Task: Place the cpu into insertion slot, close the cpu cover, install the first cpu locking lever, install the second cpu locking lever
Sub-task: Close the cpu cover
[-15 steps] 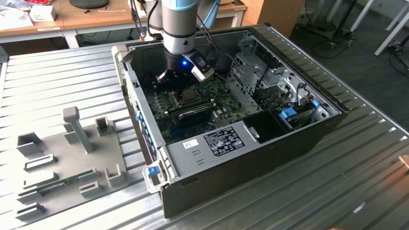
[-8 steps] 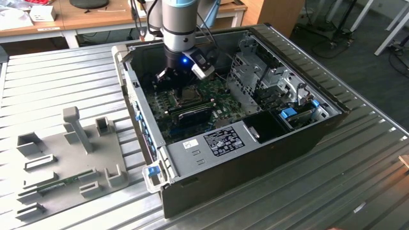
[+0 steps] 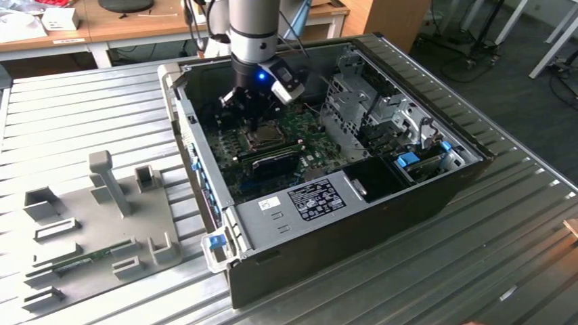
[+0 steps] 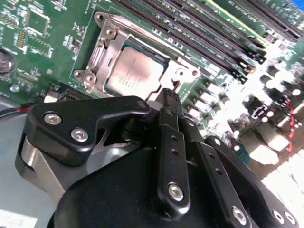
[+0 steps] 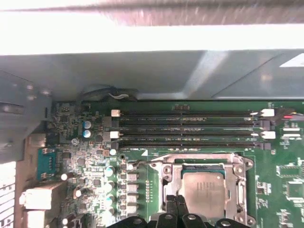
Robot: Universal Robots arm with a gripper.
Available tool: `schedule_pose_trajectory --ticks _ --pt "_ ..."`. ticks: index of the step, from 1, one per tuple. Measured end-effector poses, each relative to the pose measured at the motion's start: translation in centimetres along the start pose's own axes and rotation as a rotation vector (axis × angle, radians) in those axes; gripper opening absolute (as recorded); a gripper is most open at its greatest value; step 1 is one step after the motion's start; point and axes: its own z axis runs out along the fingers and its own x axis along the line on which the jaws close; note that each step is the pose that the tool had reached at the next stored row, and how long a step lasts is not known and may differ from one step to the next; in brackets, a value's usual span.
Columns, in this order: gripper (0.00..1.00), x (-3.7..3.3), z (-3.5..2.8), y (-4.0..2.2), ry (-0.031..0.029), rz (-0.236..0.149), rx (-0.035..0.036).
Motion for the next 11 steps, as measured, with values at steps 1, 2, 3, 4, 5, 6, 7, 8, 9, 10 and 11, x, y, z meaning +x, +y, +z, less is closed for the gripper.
schedule_pose_trajectory --ticks 1,2,3,4,5,6,7,8,9,10,11 --pt "0.10 -0.01 -0.29 0.01 0.0000 0.000 0.0002" --pt "0.10 -0.01 -0.53 0.02 0.0001 0.000 0.0005" --pt "0.10 -0.02 -0.76 0.03 0.0000 0.000 0.0008" --pt "0.10 -0.03 -0.98 0.04 0.0000 0.000 0.0012" --pt "0.10 -0.03 -1.15 0.05 -0.0001 0.000 0.0015" --pt "0.10 -0.03 -1.24 0.05 -0.0001 0.000 0.0018" --pt "0.10 -0.03 -1.24 0.05 -0.0001 0.000 0.0018" --pt "0.10 -0.03 -1.24 0.05 -0.0001 0.000 0.0018" --pt "0.10 -0.03 -1.24 0.05 -0.0001 0.000 0.0018" --pt "0.10 -0.03 -1.24 0.05 -0.0001 0.000 0.0018" --pt "0.10 -0.07 -1.24 0.05 0.0000 0.000 0.0019"
